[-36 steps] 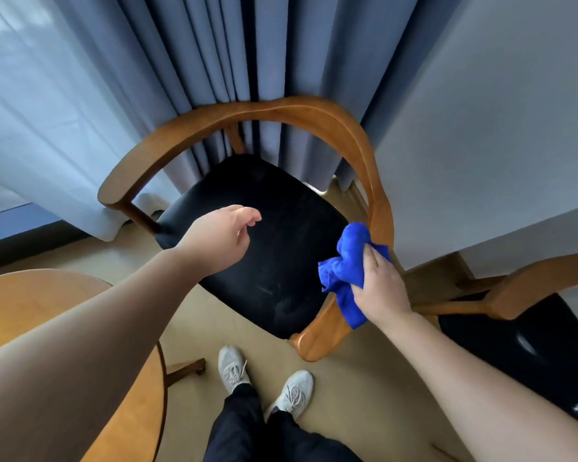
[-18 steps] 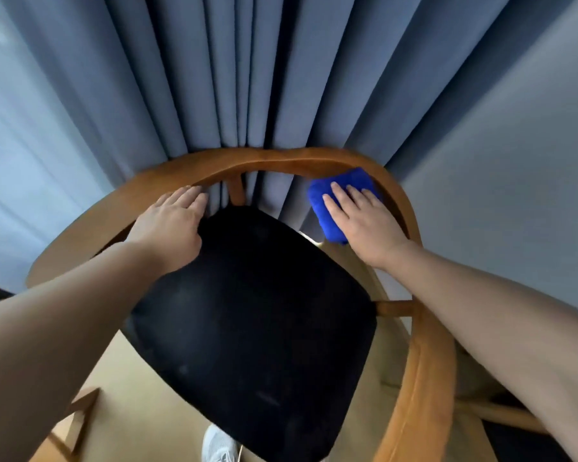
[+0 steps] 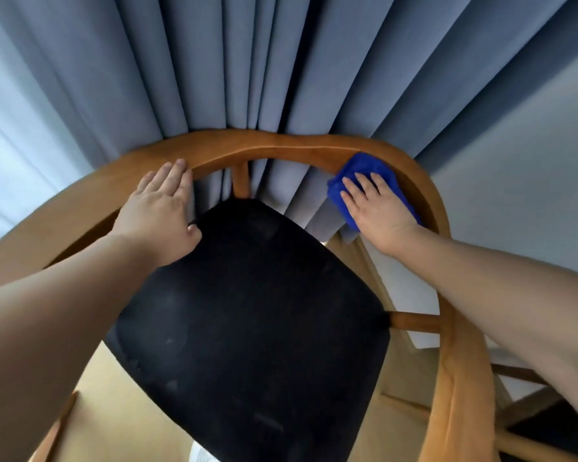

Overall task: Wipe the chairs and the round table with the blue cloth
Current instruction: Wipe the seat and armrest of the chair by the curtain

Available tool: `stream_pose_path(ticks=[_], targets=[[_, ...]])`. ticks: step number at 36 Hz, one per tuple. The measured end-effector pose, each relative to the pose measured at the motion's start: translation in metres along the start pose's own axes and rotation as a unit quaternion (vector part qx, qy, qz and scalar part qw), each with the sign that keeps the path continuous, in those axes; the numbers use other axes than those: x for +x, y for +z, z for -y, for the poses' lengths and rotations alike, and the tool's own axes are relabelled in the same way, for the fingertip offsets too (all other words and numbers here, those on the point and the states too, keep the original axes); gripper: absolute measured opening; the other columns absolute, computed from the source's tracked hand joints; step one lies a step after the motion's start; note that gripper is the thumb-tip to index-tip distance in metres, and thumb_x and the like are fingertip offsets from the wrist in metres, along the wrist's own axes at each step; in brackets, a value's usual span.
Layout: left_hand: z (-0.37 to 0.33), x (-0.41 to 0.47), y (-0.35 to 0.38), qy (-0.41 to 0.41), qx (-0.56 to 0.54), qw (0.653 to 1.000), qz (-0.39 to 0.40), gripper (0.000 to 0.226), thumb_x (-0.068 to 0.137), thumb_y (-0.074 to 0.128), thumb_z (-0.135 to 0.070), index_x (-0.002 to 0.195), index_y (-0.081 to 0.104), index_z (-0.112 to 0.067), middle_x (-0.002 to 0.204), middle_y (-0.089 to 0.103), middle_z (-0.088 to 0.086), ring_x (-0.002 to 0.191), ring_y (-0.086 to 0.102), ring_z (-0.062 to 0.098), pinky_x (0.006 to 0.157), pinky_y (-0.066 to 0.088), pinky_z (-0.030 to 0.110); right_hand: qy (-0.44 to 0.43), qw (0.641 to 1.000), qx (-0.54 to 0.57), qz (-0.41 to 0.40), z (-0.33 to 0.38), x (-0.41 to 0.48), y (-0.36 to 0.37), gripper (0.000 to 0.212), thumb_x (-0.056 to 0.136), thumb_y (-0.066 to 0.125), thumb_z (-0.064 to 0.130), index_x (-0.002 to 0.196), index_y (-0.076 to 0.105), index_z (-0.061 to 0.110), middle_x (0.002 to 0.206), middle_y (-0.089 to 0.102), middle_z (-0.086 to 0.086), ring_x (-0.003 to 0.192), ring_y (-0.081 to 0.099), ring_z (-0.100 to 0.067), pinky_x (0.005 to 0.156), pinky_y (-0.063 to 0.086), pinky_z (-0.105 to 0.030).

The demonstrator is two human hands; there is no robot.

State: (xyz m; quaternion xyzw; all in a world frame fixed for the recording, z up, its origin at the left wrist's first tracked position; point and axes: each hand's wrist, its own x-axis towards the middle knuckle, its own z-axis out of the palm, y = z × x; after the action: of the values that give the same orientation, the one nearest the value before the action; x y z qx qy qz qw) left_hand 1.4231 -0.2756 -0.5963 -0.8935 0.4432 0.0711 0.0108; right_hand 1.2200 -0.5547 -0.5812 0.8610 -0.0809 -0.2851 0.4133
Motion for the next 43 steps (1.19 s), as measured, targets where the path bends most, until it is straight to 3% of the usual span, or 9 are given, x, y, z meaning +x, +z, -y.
stream_pose_path(ticks=[11, 21, 27, 35, 43], targets=[[0.001, -0.003, -0.005, 0.009, -0.032, 0.999, 0.011, 0.090, 0.085, 0.052, -0.044, 0.150, 0.002, -0.009, 0.159, -0.004, 0.007, 0.145, -0.004, 0.020, 0.118, 0.001, 0.035, 0.016, 0.990, 0.093, 0.105, 0.001, -0.103, 0.035, 0.075, 0.094, 0.050, 0.026, 0.153, 0.007, 0.007, 0.160, 0.006, -0.017, 0.147, 0.010, -0.035, 0.119, 0.009, -0.048], [-0.005, 0.002, 0.003, -0.013, -0.033, 0.999, -0.007, 0.089, 0.083, 0.049, -0.045, 0.150, 0.001, -0.010, 0.158, -0.006, 0.006, 0.145, -0.005, 0.021, 0.118, 0.000, 0.037, 0.015, 0.998, 0.047, -0.028, -0.025, -0.020, -0.011, 0.075, 0.094, 0.049, 0.026, 0.154, 0.007, 0.010, 0.161, 0.004, -0.015, 0.147, 0.005, -0.035, 0.119, 0.005, -0.051], [-0.006, 0.003, 0.006, -0.017, -0.019, 1.000, -0.008, 0.091, 0.082, 0.049, -0.042, 0.150, -0.002, -0.011, 0.158, -0.009, 0.006, 0.145, -0.008, 0.020, 0.118, -0.002, 0.037, -0.011, 0.999, 0.001, -0.052, -0.007, 0.030, -0.035, 0.070, 0.098, 0.040, 0.032, 0.154, 0.002, 0.014, 0.162, -0.007, -0.010, 0.148, -0.003, -0.032, 0.117, -0.002, -0.051], [-0.008, -0.001, -0.002, -0.016, -0.023, 1.000, 0.013, 0.090, 0.084, 0.048, -0.040, 0.150, -0.005, -0.011, 0.158, -0.013, 0.007, 0.145, -0.010, 0.021, 0.118, -0.004, 0.037, 0.027, 0.998, 0.027, 0.057, -0.010, -0.014, 0.000, 0.077, 0.095, 0.046, 0.032, 0.154, 0.000, 0.014, 0.161, -0.009, -0.011, 0.148, -0.004, -0.031, 0.119, -0.003, -0.048], [-0.005, -0.008, -0.014, -0.014, -0.026, 0.997, 0.068, 0.095, 0.081, 0.054, -0.034, 0.149, -0.009, -0.012, 0.158, -0.014, 0.004, 0.145, -0.010, 0.019, 0.118, -0.001, 0.036, 0.067, 0.968, 0.124, 0.206, 0.023, -0.111, 0.029, 0.081, 0.087, 0.058, 0.027, 0.154, 0.014, 0.016, 0.162, 0.006, -0.010, 0.148, 0.003, -0.031, 0.119, 0.005, -0.049]])
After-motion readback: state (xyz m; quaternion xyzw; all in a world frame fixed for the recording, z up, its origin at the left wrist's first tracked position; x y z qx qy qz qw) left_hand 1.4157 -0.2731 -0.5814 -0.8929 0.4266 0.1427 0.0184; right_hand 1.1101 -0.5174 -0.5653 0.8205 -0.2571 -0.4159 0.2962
